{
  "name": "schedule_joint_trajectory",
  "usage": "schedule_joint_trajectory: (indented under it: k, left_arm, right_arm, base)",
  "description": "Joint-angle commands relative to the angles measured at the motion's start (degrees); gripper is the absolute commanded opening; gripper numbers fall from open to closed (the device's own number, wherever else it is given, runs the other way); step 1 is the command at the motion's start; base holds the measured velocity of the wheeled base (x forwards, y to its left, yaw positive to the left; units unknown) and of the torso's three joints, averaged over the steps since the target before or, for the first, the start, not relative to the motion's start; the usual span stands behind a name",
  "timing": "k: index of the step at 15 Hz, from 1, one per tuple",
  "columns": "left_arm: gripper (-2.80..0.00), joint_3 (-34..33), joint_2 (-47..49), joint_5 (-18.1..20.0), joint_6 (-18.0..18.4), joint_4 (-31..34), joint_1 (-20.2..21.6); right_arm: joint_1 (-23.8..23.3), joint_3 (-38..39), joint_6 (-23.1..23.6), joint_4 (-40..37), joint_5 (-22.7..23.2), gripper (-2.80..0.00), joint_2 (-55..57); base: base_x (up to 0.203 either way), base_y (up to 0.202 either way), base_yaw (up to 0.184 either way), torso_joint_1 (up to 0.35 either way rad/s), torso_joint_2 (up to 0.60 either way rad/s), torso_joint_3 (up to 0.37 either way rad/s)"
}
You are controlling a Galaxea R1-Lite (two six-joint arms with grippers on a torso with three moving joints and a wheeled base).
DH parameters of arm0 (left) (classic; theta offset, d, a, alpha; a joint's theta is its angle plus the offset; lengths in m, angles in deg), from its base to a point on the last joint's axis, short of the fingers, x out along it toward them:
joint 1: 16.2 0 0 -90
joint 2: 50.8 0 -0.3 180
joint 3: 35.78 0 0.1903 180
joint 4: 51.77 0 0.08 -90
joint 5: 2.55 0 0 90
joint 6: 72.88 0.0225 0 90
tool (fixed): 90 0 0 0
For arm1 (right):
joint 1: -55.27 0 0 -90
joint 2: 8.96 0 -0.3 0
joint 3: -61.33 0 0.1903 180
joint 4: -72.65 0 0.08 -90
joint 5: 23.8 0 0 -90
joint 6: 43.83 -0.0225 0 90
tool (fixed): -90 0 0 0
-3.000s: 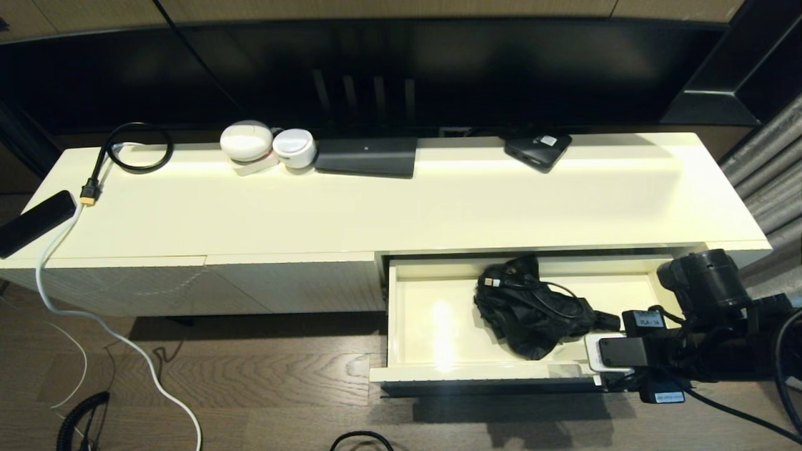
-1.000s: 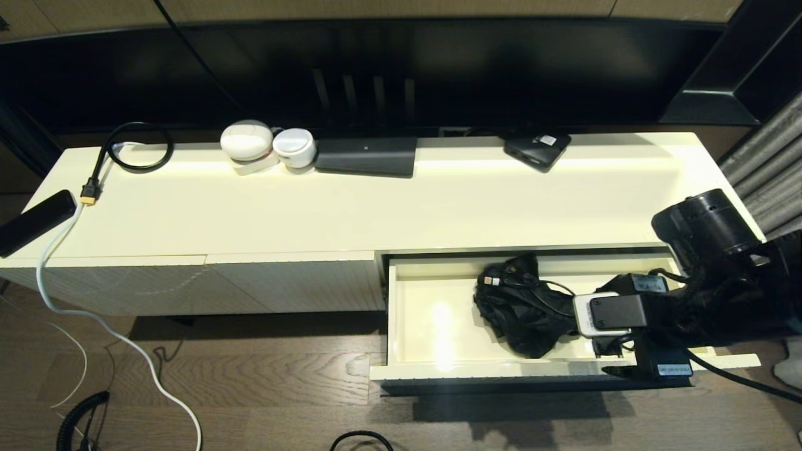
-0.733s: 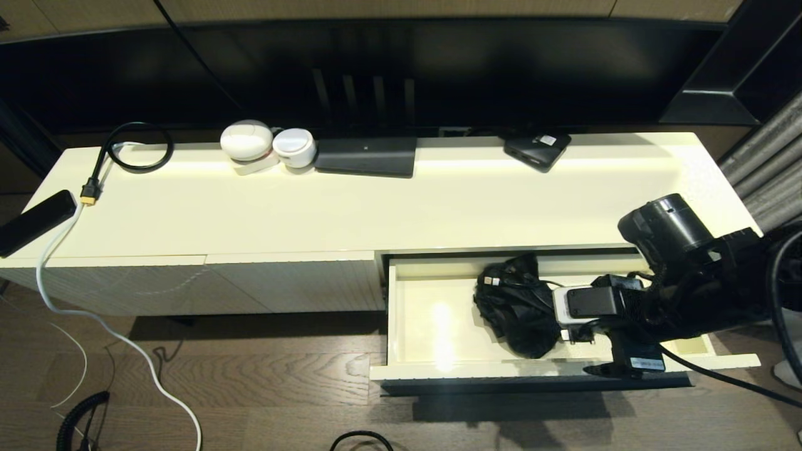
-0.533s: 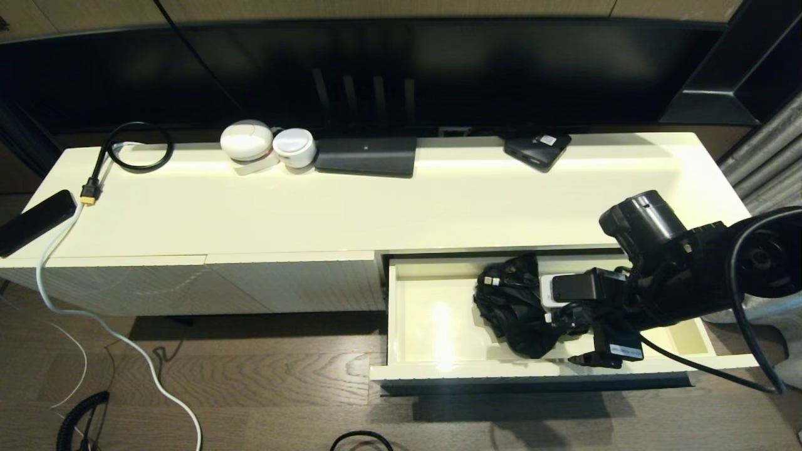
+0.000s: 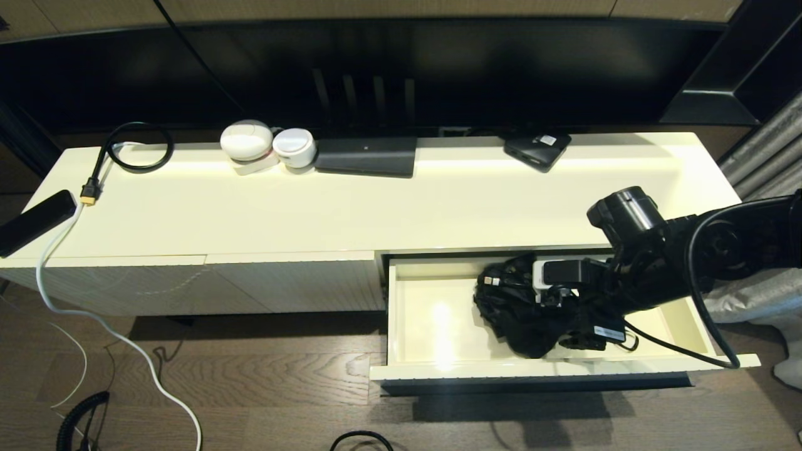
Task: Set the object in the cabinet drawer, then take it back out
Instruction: Take the data cable out of the drawer and put it on the table
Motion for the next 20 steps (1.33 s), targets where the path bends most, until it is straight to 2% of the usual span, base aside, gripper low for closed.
schedule_joint_trajectory:
  k: [1, 5, 10, 15, 20]
  left_arm:
    - [-2.80, 0.0, 0.0, 0.0, 0.0, 0.0, 0.1]
    - [-2.80, 0.0, 0.0, 0.0, 0.0, 0.0, 0.1]
    - [-2.80, 0.0, 0.0, 0.0, 0.0, 0.0, 0.1]
    - [-2.80, 0.0, 0.0, 0.0, 0.0, 0.0, 0.1]
    - [-2.80, 0.0, 0.0, 0.0, 0.0, 0.0, 0.1]
  right_arm:
    - [-0.1, -0.8, -0.9, -0.1, 0.0, 0.00, 1.3]
    - [0.0, -2.0, -1.3, -0.3, -0.1, 0.00, 2.0]
    - [0.1, -1.5, -5.3, -0.2, -0.1, 0.00, 3.4]
    - [0.1, -2.1, -5.4, -0.3, -0.1, 0.00, 4.2]
    - [0.1, -4.2, -6.6, -3.5, -0.1, 0.00, 5.2]
  base:
    - [0.000, 0.000, 0.000, 0.000, 0.00, 0.000]
    - [0.000, 0.000, 0.000, 0.000, 0.00, 0.000]
    - [0.000, 0.000, 0.000, 0.000, 0.00, 0.000]
    - [0.000, 0.000, 0.000, 0.000, 0.00, 0.000]
    - [0.000, 0.000, 0.000, 0.000, 0.00, 0.000]
